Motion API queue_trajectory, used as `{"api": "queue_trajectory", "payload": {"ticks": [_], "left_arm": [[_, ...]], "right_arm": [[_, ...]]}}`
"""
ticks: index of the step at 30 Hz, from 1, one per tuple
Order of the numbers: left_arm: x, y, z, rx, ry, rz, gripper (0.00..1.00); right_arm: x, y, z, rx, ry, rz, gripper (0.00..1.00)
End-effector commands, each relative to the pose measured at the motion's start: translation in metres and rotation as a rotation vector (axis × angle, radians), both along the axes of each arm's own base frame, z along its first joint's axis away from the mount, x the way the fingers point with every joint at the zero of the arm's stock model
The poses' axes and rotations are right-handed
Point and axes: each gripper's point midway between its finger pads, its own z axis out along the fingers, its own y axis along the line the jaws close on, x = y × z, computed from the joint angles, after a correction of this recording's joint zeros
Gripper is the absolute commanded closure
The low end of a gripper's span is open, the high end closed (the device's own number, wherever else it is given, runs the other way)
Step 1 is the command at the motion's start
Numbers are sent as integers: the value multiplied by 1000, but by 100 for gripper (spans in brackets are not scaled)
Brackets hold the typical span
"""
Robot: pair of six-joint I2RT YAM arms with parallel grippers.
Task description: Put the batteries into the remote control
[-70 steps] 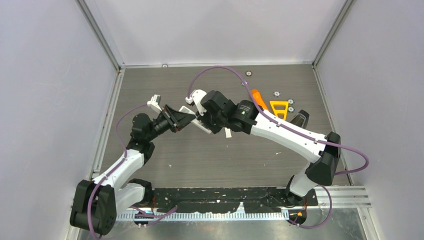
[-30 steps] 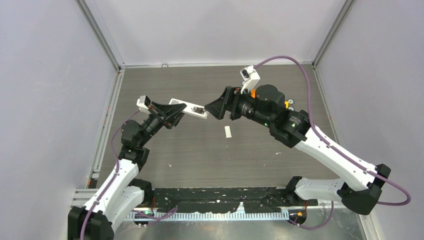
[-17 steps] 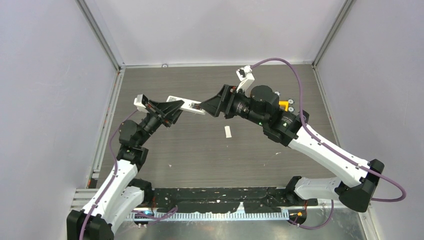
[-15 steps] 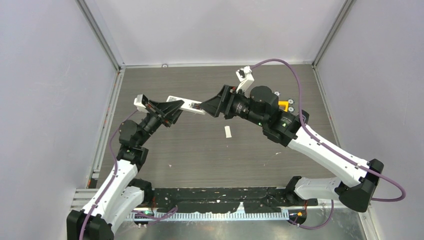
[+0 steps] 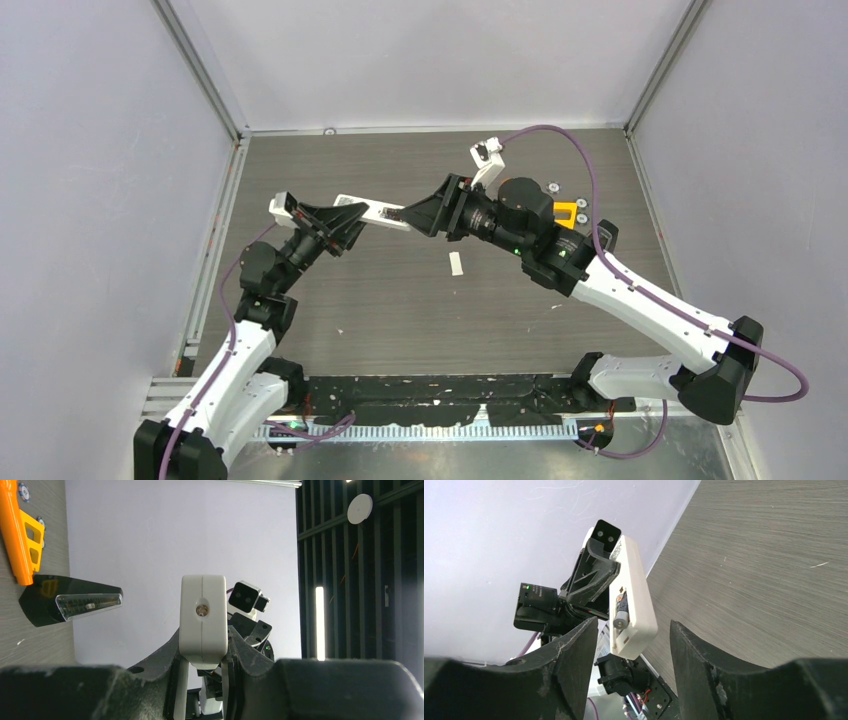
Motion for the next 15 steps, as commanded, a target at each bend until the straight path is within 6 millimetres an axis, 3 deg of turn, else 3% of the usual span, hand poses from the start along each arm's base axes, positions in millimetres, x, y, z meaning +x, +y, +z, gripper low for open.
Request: {"api": "queue_trajectory", "payload": {"ticks": [1,4,8,11,15], "left_arm": [[-4,2,8,-12,-39,10,100],[-4,2,5,-8,-35,14,100],[-4,3,5,-5,-35,18,100],[-4,3,6,-7,-37,19,100],[-5,3,7,-6,-41,18,100]], "right_arm": [[-3,1,26,78,-44,18,38],[-3,0,26,81,-42,19,26],[-4,-5,26,92,-29,10,23],[-3,-8,21,101,-3,4,24],[0,-15,16,109,21,-19,36]]}}
